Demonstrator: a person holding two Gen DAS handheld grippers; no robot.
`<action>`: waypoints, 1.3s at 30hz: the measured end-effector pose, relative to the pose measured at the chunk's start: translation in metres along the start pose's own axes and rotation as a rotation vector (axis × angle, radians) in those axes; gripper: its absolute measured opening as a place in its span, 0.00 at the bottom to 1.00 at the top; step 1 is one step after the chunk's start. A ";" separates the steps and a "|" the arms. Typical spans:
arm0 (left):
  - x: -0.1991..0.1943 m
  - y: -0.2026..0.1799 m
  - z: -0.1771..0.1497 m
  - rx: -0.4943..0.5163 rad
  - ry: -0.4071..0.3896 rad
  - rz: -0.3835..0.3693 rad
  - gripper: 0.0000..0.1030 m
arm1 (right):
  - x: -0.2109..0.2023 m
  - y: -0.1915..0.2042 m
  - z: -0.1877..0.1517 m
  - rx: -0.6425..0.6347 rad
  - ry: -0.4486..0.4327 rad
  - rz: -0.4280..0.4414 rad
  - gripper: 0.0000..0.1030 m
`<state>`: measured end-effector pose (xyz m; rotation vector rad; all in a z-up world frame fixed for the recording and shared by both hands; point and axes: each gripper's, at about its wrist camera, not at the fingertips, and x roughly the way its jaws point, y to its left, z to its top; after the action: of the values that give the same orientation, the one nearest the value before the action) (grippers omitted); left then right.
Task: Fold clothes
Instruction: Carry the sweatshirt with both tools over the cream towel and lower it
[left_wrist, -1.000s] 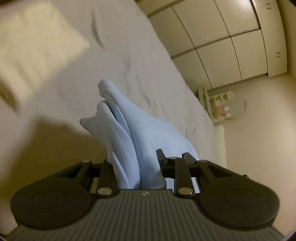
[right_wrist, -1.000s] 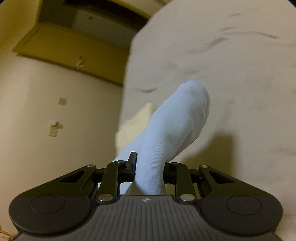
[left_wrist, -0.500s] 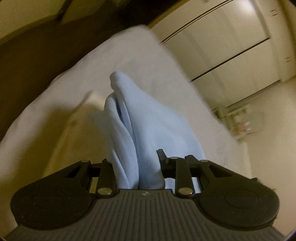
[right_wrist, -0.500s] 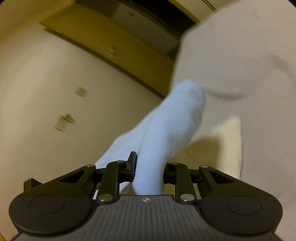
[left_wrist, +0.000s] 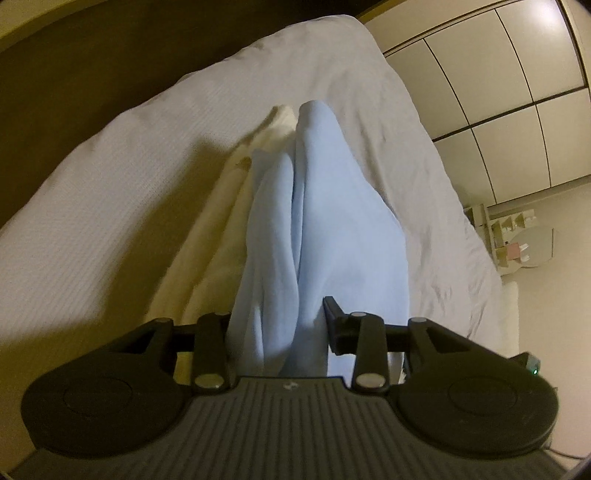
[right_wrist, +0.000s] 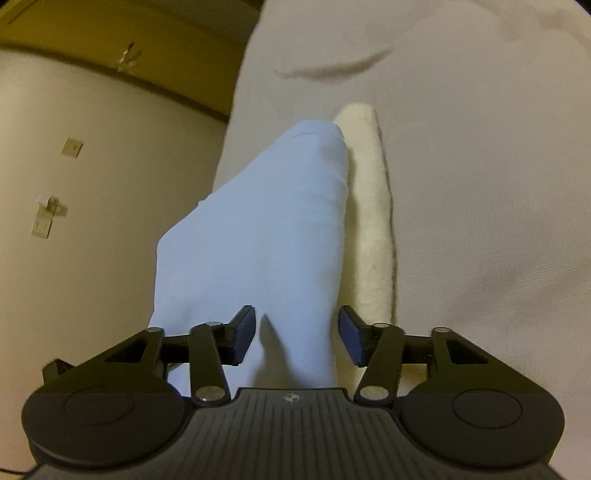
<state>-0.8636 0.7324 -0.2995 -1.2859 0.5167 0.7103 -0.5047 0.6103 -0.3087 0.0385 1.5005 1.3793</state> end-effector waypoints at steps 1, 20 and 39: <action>0.000 -0.003 0.005 -0.002 0.000 0.008 0.32 | 0.002 0.005 -0.001 -0.031 0.003 -0.024 0.29; 0.009 -0.016 0.036 0.185 0.033 0.070 0.25 | 0.005 0.018 -0.007 -0.048 -0.104 -0.039 0.20; -0.054 0.013 0.019 0.063 -0.026 0.024 0.45 | 0.028 0.027 0.011 0.038 -0.074 -0.111 0.47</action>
<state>-0.9114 0.7428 -0.2661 -1.2115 0.5301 0.7242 -0.5259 0.6447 -0.3042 0.0296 1.4456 1.2481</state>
